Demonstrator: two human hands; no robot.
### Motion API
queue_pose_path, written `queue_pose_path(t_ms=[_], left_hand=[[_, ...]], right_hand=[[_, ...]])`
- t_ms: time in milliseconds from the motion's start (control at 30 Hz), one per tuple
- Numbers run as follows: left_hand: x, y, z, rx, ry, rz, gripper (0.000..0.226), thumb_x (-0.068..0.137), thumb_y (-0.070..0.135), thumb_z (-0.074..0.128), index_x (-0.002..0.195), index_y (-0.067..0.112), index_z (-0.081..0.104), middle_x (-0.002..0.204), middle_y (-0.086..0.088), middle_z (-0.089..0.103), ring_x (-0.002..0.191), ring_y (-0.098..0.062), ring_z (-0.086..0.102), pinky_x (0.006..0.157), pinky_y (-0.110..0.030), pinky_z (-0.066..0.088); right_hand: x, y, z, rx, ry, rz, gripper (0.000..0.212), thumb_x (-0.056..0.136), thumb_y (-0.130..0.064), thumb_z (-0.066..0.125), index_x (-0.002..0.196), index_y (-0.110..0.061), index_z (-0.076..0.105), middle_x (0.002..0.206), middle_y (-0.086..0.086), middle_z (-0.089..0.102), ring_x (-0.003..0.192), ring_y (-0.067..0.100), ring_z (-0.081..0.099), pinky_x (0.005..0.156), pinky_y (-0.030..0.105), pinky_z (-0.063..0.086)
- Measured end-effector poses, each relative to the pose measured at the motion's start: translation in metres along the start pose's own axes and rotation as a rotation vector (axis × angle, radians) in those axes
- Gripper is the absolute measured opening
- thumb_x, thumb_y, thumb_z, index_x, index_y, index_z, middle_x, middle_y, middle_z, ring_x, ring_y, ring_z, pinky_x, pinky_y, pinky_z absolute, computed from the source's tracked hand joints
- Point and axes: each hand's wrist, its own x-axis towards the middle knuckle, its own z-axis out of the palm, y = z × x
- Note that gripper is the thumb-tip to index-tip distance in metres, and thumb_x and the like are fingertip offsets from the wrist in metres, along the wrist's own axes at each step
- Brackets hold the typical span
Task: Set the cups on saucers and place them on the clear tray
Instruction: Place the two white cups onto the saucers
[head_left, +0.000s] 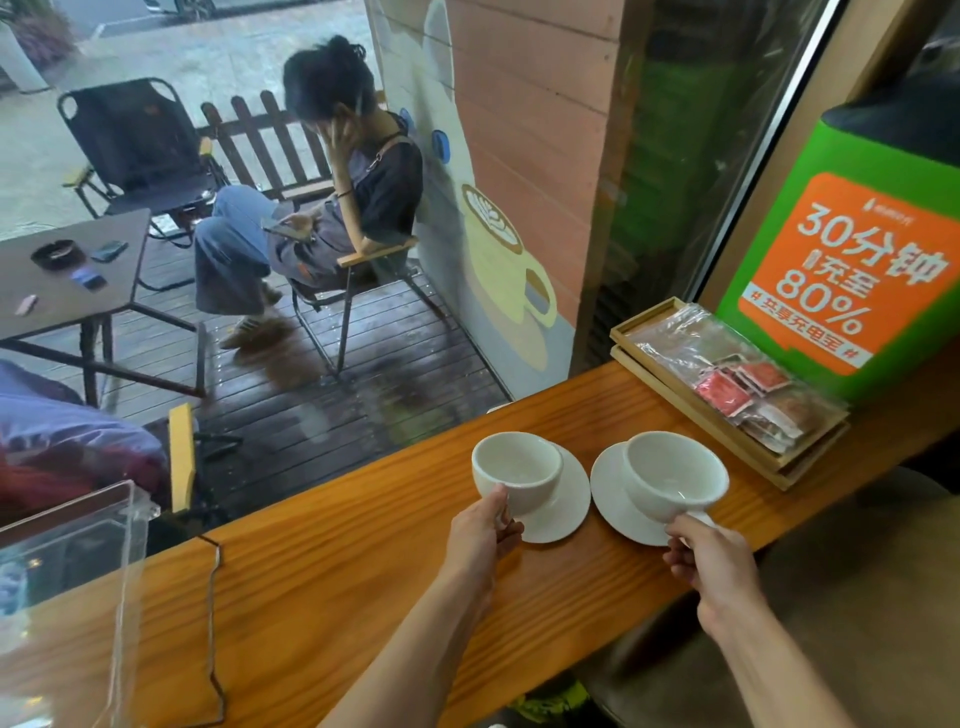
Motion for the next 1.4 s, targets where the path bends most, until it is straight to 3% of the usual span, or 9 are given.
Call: queue_pose_path(t_ms=[167,367,467,600,800,1033,1167,1300,1400], left_hand=[[-0.001,-0.004,0.002,0.047,-0.011,0.000,0.020,0.097,0.028,0.045,0.096,0.011,0.056,0.099,-0.008,0.060,0.101,-0.026,0.061,0.089,-0.036,0.053],[-0.001,-0.009,0.006,0.111,-0.002,-0.036,0.038,0.098,0.027,0.045,0.069,0.008,0.061,0.103,-0.011,0.060,0.096,-0.020,0.056,0.088,-0.033,0.050],[-0.002,-0.009,0.009,0.165,0.017,-0.054,0.035,0.097,0.028,0.046,0.074,0.009,0.065,0.097,-0.007,0.063,0.088,-0.016,0.058,0.082,-0.030,0.052],[-0.004,-0.009,0.009,0.211,0.086,-0.024,0.026,0.094,0.027,0.053,0.087,0.010,0.071,0.082,0.001,0.064,0.071,-0.010,0.058,0.058,-0.020,0.048],[-0.006,-0.015,0.008,0.278,0.113,0.064,0.027,0.092,0.033,0.054,0.096,0.013,0.072,0.079,0.010,0.062,0.073,-0.004,0.055,0.057,-0.016,0.040],[0.001,-0.015,-0.005,0.395,0.100,0.129,0.016,0.090,0.034,0.057,0.086,0.021,0.065,0.087,0.002,0.066,0.078,-0.008,0.060,0.057,-0.018,0.042],[0.011,-0.016,-0.017,0.420,0.159,0.155,0.010,0.092,0.033,0.054,0.088,0.026,0.061,0.091,0.005,0.064,0.084,-0.008,0.058,0.061,-0.020,0.044],[0.021,-0.016,-0.021,0.423,0.184,0.118,0.007,0.092,0.034,0.055,0.093,0.027,0.055,0.098,0.005,0.059,0.084,-0.006,0.055,0.061,-0.020,0.043],[0.029,-0.011,-0.019,0.397,0.183,0.069,0.033,0.091,0.038,0.055,0.117,0.018,0.052,0.110,0.000,0.057,0.093,-0.014,0.055,0.070,-0.027,0.046]], right_hand=[[0.002,0.006,0.001,-0.022,0.009,-0.014,0.010,0.084,-0.009,0.057,0.075,-0.005,0.059,0.073,0.012,0.056,0.068,0.020,0.051,0.059,0.030,0.043],[0.006,0.012,0.002,-0.041,0.014,-0.006,0.012,0.084,-0.010,0.057,0.073,-0.006,0.059,0.072,0.011,0.056,0.067,0.020,0.052,0.059,0.031,0.043],[0.007,0.017,0.000,-0.039,0.004,0.004,0.010,0.085,-0.012,0.058,0.077,-0.007,0.060,0.076,0.012,0.059,0.069,0.022,0.055,0.059,0.032,0.046],[0.007,0.022,-0.003,-0.033,-0.022,0.033,0.005,0.084,-0.015,0.063,0.086,-0.010,0.062,0.085,0.012,0.065,0.072,0.024,0.061,0.055,0.033,0.049],[0.004,0.021,0.000,-0.074,-0.106,0.096,0.022,0.083,-0.023,0.067,0.101,-0.013,0.058,0.096,0.012,0.065,0.079,0.028,0.065,0.056,0.034,0.051],[-0.010,0.028,-0.007,-0.239,0.008,-0.015,0.054,0.083,-0.024,0.066,0.127,-0.015,0.036,0.095,0.008,0.058,0.075,0.029,0.063,0.054,0.033,0.047],[-0.021,0.048,-0.017,-0.343,0.118,-0.114,0.036,0.085,-0.017,0.063,0.116,-0.008,0.047,0.080,0.001,0.060,0.065,0.023,0.063,0.053,0.028,0.040],[-0.028,0.054,-0.007,-0.299,-0.097,-0.034,0.007,0.087,-0.009,0.059,0.093,-0.006,0.062,0.081,0.012,0.067,0.064,0.025,0.063,0.052,0.033,0.046],[-0.028,0.047,0.013,-0.272,-0.233,-0.024,0.004,0.088,-0.011,0.058,0.089,-0.010,0.062,0.082,0.011,0.067,0.064,0.021,0.063,0.048,0.027,0.048]])
